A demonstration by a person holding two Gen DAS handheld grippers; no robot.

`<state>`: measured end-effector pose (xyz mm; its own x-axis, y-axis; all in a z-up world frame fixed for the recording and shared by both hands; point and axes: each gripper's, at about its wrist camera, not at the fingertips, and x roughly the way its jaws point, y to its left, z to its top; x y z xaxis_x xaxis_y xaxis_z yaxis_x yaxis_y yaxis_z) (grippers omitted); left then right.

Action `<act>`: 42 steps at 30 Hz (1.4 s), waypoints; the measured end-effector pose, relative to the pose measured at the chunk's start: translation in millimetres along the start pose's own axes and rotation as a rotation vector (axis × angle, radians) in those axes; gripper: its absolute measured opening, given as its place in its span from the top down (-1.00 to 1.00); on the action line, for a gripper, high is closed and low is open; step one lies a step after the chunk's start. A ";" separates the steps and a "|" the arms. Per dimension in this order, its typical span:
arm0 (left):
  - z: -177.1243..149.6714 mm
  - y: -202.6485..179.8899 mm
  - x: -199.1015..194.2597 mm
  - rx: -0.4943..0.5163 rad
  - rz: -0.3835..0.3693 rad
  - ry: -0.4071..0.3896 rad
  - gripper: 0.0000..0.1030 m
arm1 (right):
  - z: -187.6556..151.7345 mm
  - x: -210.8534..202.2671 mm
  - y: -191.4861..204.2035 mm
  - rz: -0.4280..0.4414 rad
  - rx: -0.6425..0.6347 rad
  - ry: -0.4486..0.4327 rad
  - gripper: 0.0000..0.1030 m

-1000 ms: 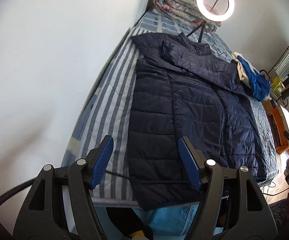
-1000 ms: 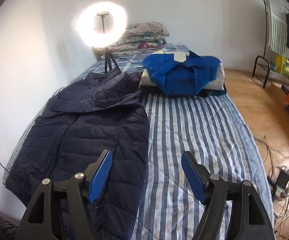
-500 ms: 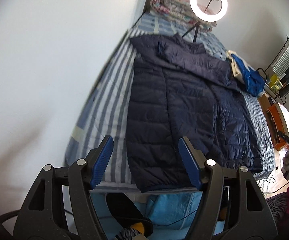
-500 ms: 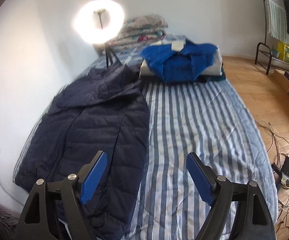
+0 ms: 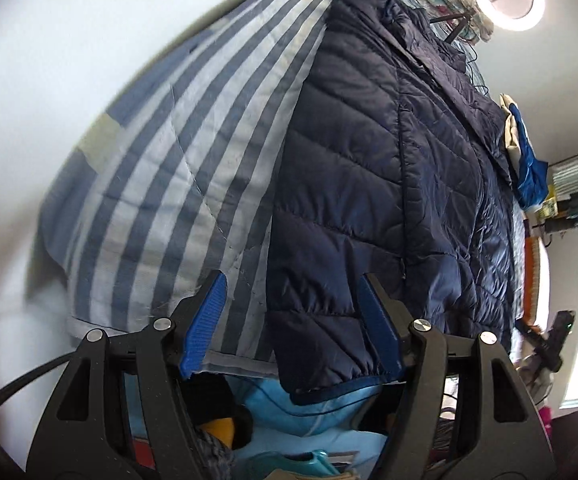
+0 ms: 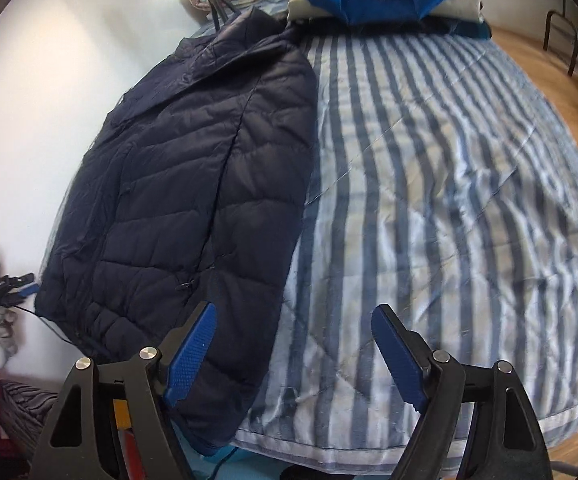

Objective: Fold large clothes
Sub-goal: 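Grasp the hem with both tools and lift it toward the collar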

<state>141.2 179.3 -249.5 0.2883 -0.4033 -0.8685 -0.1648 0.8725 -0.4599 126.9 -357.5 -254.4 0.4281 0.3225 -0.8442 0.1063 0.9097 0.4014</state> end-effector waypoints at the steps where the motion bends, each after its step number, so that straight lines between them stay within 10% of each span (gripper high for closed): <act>1: -0.6 0.8 4.8 -0.008 -0.013 0.012 -0.35 | 0.0 2.8 1.3 0.007 -0.002 0.009 -0.57; 7: 0.8 -7.1 17.9 0.020 -0.028 0.036 -0.35 | -2.8 24.4 9.8 0.029 -0.035 0.076 -0.44; 17: -0.1 -32.8 32.7 0.078 -0.008 0.046 0.83 | -0.9 44.0 30.2 0.134 -0.053 0.136 0.34; 23: -0.1 -41.6 14.3 0.082 -0.059 -0.025 0.91 | 0.1 33.5 39.0 0.137 -0.064 0.105 0.86; 42: 15.6 -62.8 -85.4 0.090 -0.246 -0.305 0.96 | 13.9 -54.4 67.0 0.167 -0.095 -0.195 0.97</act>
<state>141.7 163.3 -143.6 0.5778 -0.5149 -0.6333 0.0237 0.7862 -0.6175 123.2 -317.7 -176.6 0.5985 0.4220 -0.6810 -0.0614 0.8717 0.4862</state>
